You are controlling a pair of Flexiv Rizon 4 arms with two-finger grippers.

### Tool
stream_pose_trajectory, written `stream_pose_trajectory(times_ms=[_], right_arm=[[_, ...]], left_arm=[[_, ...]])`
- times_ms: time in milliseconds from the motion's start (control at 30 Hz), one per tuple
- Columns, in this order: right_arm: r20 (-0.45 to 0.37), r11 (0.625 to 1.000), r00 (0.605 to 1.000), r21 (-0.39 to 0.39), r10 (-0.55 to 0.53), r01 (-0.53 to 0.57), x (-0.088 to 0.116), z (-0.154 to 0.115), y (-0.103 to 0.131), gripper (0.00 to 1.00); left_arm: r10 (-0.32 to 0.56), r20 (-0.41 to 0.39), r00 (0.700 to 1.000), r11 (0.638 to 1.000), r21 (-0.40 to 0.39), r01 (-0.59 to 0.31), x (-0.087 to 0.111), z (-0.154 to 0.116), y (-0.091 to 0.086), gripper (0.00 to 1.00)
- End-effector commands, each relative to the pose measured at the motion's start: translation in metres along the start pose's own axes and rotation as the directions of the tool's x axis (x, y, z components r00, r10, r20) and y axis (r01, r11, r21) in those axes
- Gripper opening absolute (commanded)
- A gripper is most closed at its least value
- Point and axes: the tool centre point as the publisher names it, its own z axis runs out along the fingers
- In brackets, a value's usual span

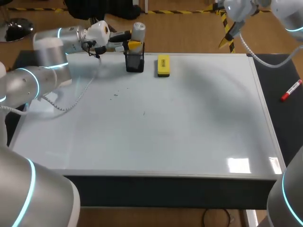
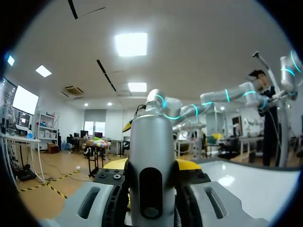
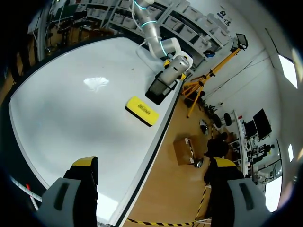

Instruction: Pick up the inspection probe, press it on each red-marked spot on the whiteboard one by one, put down the probe, pick up the eraser, and wipe off all the red marks.

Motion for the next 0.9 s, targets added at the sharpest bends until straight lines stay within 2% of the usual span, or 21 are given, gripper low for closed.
stream_pose_trajectory(times_ms=[33,100,133,233,267,433,600,833,900], right_arm=[[-0.005,1.000,1.000,0.002,-0.001,0.001,-0.001,-0.001,0.000,1.00],[-0.005,1.000,1.000,0.002,-0.001,0.001,-0.001,-0.001,0.000,1.00],[-0.005,1.000,1.000,0.002,-0.001,0.001,-0.001,-0.001,0.000,1.00],[-0.005,1.000,1.000,0.002,-0.001,0.001,-0.001,-0.001,0.000,1.00],[-0.005,1.000,1.000,0.002,-0.001,0.001,-0.001,-0.001,0.000,1.00],[-0.005,1.000,1.000,0.002,-0.001,0.001,-0.001,-0.001,0.000,1.00],[-0.005,1.000,1.000,0.002,-0.001,0.001,-0.001,-0.001,0.000,1.00],[-0.005,1.000,1.000,0.002,-0.001,0.001,-0.001,-0.001,0.000,1.00],[-0.005,1.000,1.000,0.002,-0.001,0.001,-0.001,-0.001,0.000,1.00]], left_arm=[[-0.001,-0.003,1.000,1.000,0.009,0.001,-0.001,-0.001,0.005,0.00],[-0.003,-0.001,1.000,1.000,0.008,0.003,-0.001,-0.001,0.006,0.00],[-0.004,0.001,1.000,1.000,0.008,0.004,-0.001,-0.001,0.006,0.13],[-0.001,0.001,1.000,1.000,0.008,0.001,0.000,0.000,0.005,0.88],[0.001,0.000,1.000,1.000,0.009,-0.001,0.001,0.000,0.003,1.00],[0.017,-0.001,1.000,1.000,0.013,-0.017,0.003,0.001,-0.007,1.00],[0.039,0.031,0.999,0.999,-0.010,-0.039,0.005,0.001,-0.017,1.00],[0.096,0.071,0.993,0.995,-0.028,-0.095,0.008,-0.010,-0.037,1.00],[0.123,0.092,0.988,0.991,-0.056,-0.119,0.008,-0.015,-0.042,1.00]])
